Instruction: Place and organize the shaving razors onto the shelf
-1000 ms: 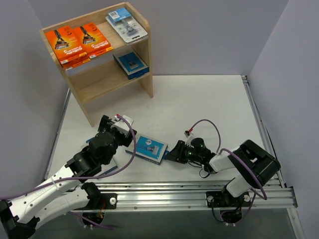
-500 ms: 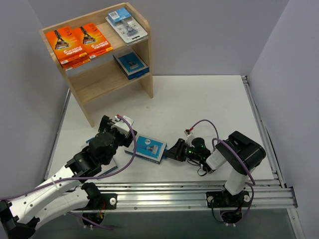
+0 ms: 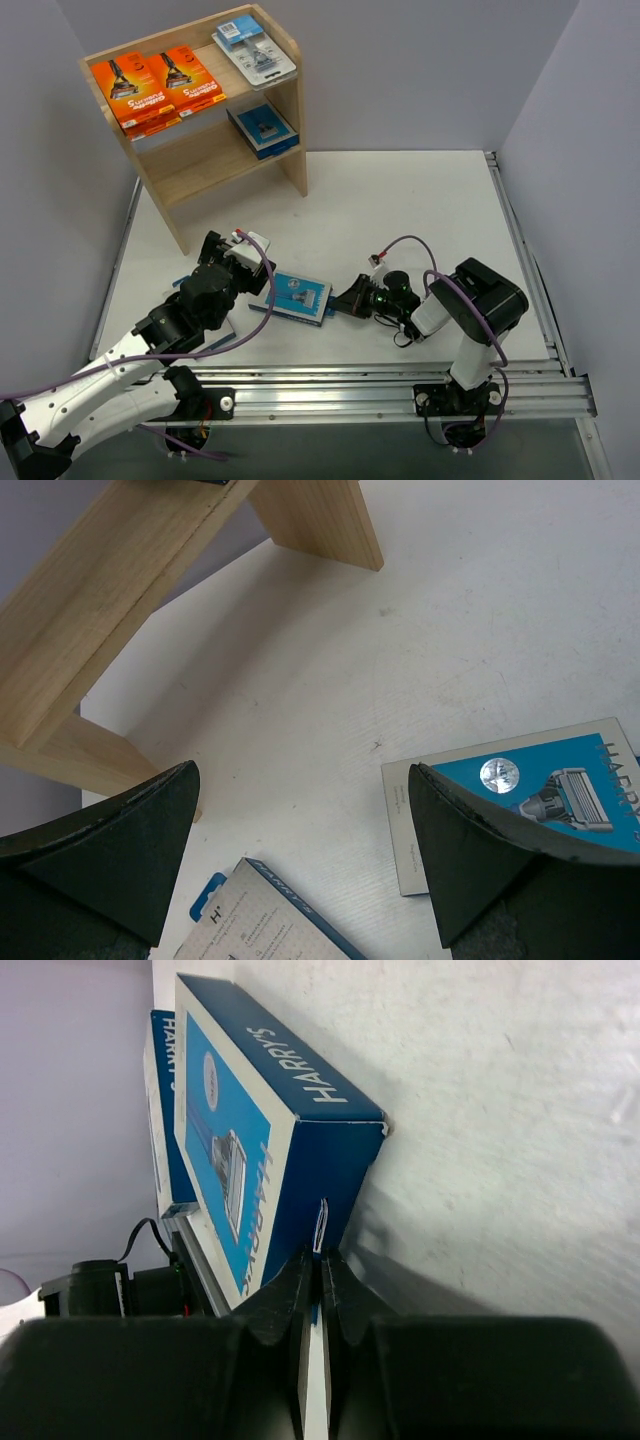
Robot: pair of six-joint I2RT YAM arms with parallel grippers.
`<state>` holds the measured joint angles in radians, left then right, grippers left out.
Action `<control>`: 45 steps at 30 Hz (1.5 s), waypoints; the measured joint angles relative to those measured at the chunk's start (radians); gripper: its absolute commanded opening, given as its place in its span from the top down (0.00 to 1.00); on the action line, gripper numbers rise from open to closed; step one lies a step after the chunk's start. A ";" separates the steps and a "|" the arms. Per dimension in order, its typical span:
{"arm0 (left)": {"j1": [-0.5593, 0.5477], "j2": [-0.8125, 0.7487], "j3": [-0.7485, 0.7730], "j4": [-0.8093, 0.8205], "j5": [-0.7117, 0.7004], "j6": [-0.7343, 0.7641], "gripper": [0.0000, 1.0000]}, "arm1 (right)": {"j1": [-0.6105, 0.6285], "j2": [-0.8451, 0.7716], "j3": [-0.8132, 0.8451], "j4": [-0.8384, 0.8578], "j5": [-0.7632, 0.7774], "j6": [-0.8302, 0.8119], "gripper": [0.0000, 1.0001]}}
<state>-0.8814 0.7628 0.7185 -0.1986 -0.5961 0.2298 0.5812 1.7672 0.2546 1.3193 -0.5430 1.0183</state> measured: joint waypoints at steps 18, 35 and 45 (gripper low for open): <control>0.000 -0.115 -0.013 0.017 -0.029 0.019 0.06 | 0.000 -0.135 0.110 -0.223 -0.010 -0.051 1.00; 0.000 -0.212 -0.034 0.053 -0.136 0.063 0.06 | 0.019 -0.240 0.255 -0.375 -0.001 -0.066 1.00; 0.005 -0.093 0.036 -0.036 -0.181 0.005 0.06 | 0.023 -0.259 0.369 -0.525 0.022 -0.079 1.00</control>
<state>-0.8764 0.6701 0.7544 -0.2344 -0.7773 0.2344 0.6041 1.5082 0.6231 0.7948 -0.5209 0.9390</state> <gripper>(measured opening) 0.943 0.012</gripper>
